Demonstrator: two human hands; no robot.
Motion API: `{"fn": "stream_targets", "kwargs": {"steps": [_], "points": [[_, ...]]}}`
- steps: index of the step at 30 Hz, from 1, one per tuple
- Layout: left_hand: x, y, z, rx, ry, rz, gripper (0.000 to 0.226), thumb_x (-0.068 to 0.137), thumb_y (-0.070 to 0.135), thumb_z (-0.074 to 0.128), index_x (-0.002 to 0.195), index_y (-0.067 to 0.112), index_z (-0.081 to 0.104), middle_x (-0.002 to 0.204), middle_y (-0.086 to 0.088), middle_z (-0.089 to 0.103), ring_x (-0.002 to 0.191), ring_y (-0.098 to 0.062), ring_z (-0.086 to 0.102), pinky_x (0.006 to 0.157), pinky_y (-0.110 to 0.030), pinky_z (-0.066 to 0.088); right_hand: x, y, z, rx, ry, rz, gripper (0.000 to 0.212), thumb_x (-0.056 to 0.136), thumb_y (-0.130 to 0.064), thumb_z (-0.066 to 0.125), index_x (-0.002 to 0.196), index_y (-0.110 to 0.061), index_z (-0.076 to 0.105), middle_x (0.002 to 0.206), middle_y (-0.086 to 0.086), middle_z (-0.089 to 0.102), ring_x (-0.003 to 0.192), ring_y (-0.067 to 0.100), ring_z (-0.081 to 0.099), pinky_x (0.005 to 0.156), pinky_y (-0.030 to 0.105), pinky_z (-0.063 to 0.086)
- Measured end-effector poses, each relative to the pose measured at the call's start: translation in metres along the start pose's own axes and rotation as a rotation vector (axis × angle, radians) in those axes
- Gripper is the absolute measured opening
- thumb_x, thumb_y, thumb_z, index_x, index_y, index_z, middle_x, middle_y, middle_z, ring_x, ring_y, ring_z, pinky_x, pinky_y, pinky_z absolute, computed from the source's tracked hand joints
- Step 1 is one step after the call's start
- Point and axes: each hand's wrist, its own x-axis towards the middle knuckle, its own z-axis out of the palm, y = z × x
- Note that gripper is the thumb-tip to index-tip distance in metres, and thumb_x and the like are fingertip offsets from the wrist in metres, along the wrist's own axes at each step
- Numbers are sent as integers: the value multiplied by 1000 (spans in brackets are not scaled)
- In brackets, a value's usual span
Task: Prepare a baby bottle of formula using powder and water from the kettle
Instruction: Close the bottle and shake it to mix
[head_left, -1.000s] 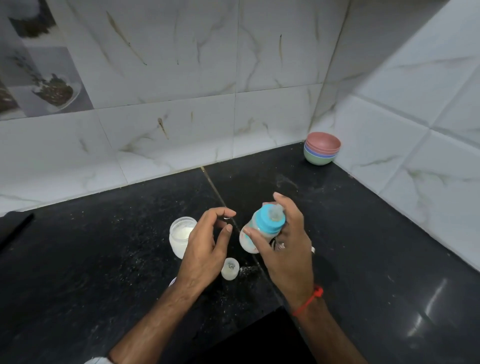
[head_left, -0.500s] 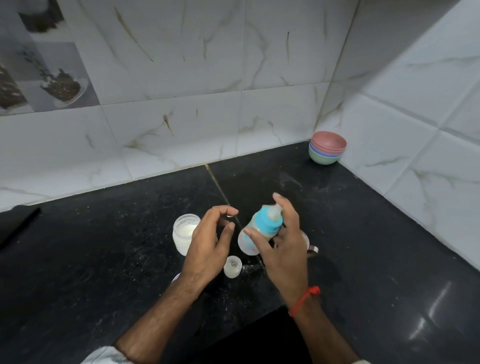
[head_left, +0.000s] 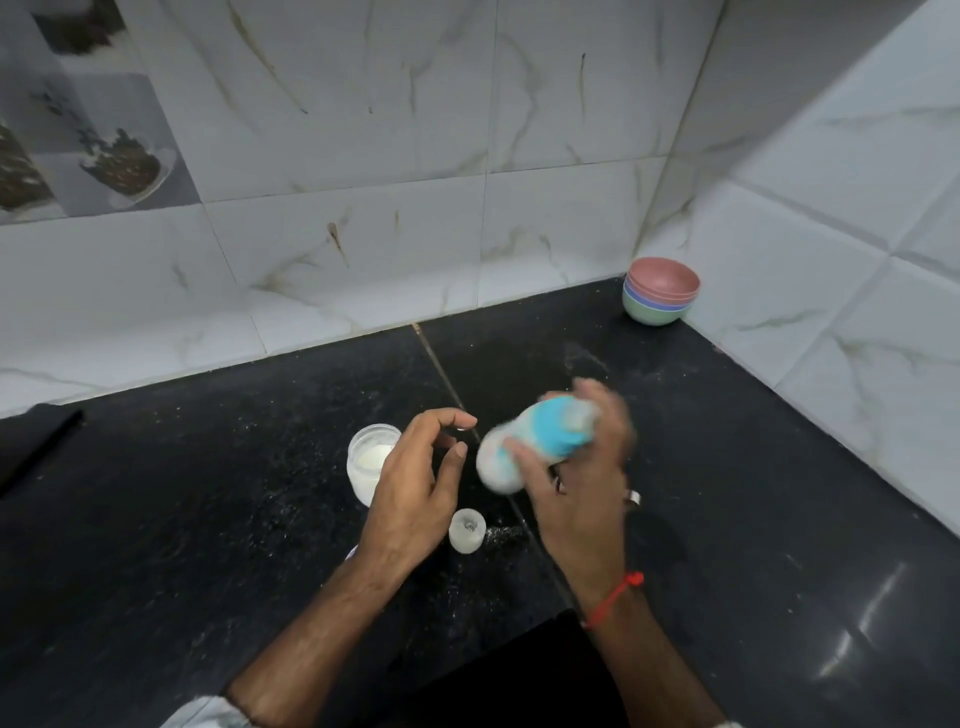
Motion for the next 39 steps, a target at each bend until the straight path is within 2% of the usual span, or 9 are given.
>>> {"fn": "stream_targets", "kwargs": {"steps": [3,6,12,17,23,27,32,35,39], "points": [[-1,2,-1,-17,-1,22,33,100,5,62,120,31,63,114,17,67,103,-13,64,80,-17,50,-1,-12,-3,97,-12,98,85,81,-7,84,141,-47,39,140,-6,53,126,22,60,101,38,56],[2,-3,-1,-13,20,-14,33,101,4,61,120,31,63,114,19,67,101,-11,64,78,-21,52,7,-11,-8,127,153,-52,86,79,5,81,142,-29,34,137,19,52,125,34,59,104,41,53],[0,1,-1,-12,8,37,33,100,4,62,120,29,63,111,17,67,101,-16,63,79,-14,48,4,-9,-7,12,4,21,81,81,-6,83,140,-40,38,138,-1,54,123,19,60,99,23,53],[0,0,2,-2,-5,26,35,100,5,62,120,33,62,104,15,66,92,-17,62,76,-19,50,3,4,-7,-74,-122,-9,81,80,-12,86,140,-44,40,141,-30,47,129,10,55,107,34,50],[1,1,1,-11,5,9,35,101,5,61,121,34,63,100,15,65,91,-17,61,74,-17,49,16,-11,-17,13,117,-140,77,79,1,84,138,-19,39,134,4,55,127,18,57,105,37,51],[-1,5,1,-31,-27,30,35,101,7,61,120,36,62,105,14,65,95,-17,63,78,-22,52,4,-6,-14,-152,-215,-31,79,83,-22,84,141,-50,39,140,-34,46,132,-2,50,109,30,46],[1,3,1,-22,-4,-3,35,101,5,61,120,34,63,100,13,64,93,-16,62,75,-18,49,13,-17,-17,-21,67,-174,81,78,-6,86,140,-21,36,138,6,55,132,19,55,107,36,50],[-2,5,1,-35,-23,20,35,100,4,61,120,33,63,104,13,66,96,-17,63,76,-18,49,6,-15,-14,-143,-209,-63,82,80,-21,85,142,-49,38,143,-22,50,133,3,52,108,34,49],[-6,4,1,-22,-10,13,33,100,4,62,119,31,64,110,15,67,102,-16,63,79,-12,47,2,-19,-19,48,47,-145,93,76,0,86,140,-49,39,134,0,58,120,28,63,98,44,56]]}}
